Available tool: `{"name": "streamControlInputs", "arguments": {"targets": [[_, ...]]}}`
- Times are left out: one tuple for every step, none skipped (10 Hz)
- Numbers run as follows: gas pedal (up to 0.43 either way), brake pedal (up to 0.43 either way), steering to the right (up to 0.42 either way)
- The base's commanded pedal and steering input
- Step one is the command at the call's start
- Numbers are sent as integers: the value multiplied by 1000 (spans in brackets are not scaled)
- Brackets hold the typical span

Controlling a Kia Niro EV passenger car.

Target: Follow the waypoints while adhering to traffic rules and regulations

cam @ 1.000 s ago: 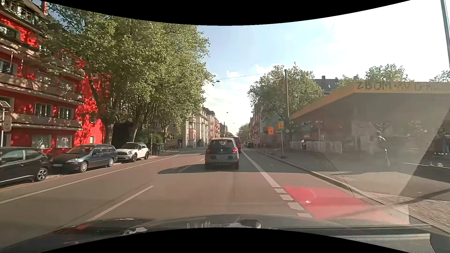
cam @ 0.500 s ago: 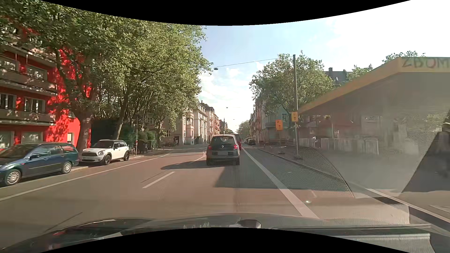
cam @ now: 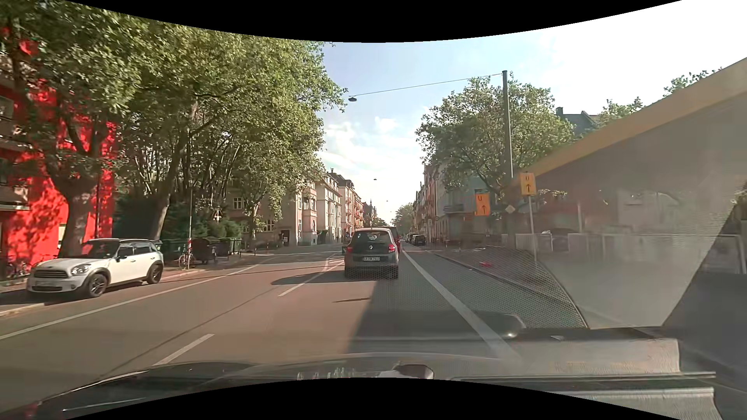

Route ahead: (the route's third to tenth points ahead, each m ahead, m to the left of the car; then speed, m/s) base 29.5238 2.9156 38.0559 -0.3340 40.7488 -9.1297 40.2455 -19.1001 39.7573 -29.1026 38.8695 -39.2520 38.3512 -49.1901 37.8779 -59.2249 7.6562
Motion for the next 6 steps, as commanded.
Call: {"name": "streamControlInputs", "arguments": {"targets": [[0,0,4],[0,0,5],[0,0,5],[0,0,4],[0,0,5],[0,0,4]]}}
